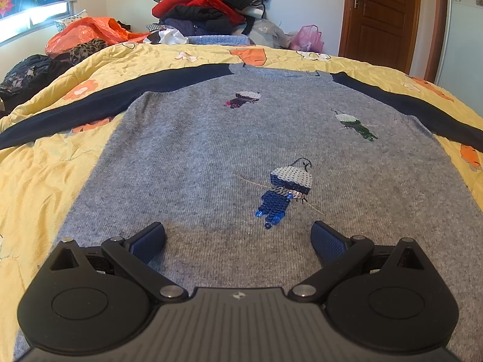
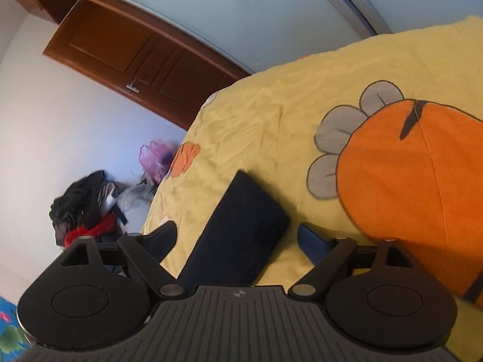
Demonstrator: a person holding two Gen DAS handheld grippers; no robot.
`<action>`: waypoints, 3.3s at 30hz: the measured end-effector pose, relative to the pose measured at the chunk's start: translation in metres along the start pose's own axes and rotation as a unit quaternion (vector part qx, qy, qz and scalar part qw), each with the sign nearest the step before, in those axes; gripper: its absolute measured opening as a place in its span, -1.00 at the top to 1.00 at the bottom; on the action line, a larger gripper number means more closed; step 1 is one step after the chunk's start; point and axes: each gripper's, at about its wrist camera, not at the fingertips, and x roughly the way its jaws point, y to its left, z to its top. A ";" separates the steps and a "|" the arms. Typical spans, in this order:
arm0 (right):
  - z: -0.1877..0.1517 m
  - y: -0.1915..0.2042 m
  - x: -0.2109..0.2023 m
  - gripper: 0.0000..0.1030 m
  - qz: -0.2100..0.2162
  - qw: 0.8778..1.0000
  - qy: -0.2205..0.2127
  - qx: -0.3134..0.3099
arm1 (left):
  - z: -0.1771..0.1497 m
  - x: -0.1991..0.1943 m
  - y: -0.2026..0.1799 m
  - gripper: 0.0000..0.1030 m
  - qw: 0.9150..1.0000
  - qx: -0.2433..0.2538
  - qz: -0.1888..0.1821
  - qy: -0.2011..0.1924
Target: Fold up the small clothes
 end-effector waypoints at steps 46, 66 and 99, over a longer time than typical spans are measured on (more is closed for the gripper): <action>-0.281 0.175 -0.044 -0.60 0.173 0.883 0.197 -0.389 | 0.002 -0.002 -0.002 -1.00 1.000 0.011 -0.002 0.000; -0.256 0.133 -0.040 -0.85 0.207 0.920 0.194 -0.270 | 0.143 0.148 0.011 -1.00 0.892 -0.315 -0.288 0.148; -0.258 0.136 -0.041 -0.93 0.209 0.915 0.201 -0.281 | 0.143 0.135 0.051 0.87 0.986 -0.147 -0.060 0.048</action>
